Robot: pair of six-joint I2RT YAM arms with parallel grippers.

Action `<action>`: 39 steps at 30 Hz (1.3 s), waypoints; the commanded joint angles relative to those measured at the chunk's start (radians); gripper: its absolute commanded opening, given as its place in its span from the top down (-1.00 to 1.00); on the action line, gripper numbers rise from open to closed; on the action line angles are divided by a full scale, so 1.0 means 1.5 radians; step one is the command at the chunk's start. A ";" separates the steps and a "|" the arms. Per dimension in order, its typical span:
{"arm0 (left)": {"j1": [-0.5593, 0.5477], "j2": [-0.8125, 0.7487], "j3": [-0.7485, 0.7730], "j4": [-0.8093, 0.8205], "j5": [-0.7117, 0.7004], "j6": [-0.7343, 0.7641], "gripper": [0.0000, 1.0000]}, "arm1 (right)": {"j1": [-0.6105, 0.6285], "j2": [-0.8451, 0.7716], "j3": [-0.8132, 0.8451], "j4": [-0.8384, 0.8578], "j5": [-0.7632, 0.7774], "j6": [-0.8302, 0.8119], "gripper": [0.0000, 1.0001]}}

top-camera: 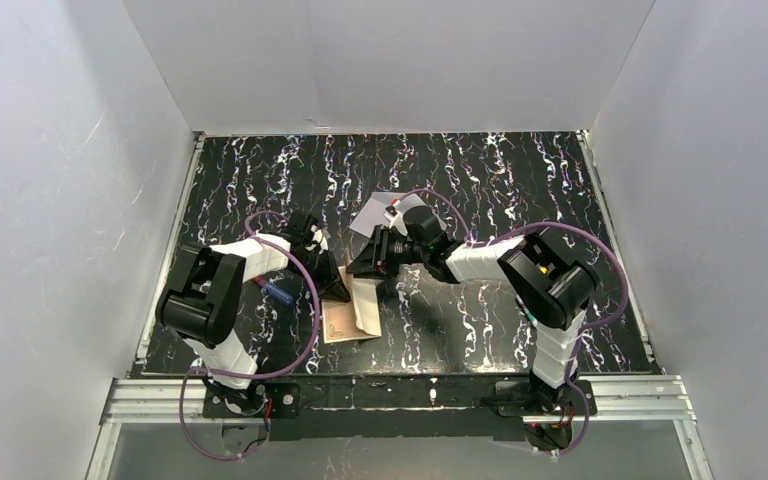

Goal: Place the letter into the envelope and seal it

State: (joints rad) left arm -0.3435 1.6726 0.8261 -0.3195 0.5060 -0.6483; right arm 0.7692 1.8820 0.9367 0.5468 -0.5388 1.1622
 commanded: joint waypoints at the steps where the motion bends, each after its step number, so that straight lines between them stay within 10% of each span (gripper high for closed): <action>1: -0.001 0.024 -0.002 -0.004 -0.036 0.005 0.81 | 0.000 -0.026 0.015 -0.031 -0.019 -0.098 0.01; 7: 0.006 0.020 -0.003 -0.011 -0.039 0.009 0.82 | 0.001 -0.046 0.003 -0.103 0.000 -0.167 -0.31; 19: 0.006 0.022 -0.001 -0.029 -0.059 0.008 0.81 | 0.024 -0.016 -0.115 0.129 -0.021 -0.199 -0.46; 39: 0.007 -0.217 0.066 -0.131 -0.071 0.023 0.30 | 0.027 0.013 -0.099 -0.119 0.105 -0.293 -0.61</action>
State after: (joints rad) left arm -0.3351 1.4498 0.9504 -0.4881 0.3309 -0.6472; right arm 0.8124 1.8397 0.7849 0.5453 -0.5156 0.7616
